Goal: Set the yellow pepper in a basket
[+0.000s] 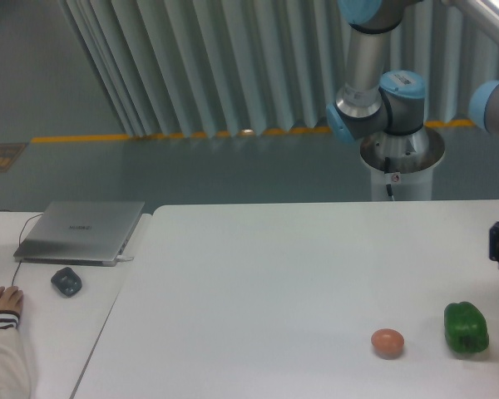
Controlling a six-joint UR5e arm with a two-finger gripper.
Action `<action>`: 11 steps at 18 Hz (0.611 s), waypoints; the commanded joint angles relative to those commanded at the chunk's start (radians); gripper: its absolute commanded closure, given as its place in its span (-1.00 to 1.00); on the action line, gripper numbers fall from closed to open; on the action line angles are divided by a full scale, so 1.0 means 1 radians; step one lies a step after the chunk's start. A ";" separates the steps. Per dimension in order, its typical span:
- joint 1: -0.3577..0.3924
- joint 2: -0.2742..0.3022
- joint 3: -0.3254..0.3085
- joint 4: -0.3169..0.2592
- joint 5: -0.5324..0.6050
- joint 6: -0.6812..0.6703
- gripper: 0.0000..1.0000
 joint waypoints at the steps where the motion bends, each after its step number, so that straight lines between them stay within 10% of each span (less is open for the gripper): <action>1: 0.005 -0.002 0.002 0.018 0.000 0.003 0.33; 11: 0.018 -0.032 0.018 0.140 0.003 -0.009 0.32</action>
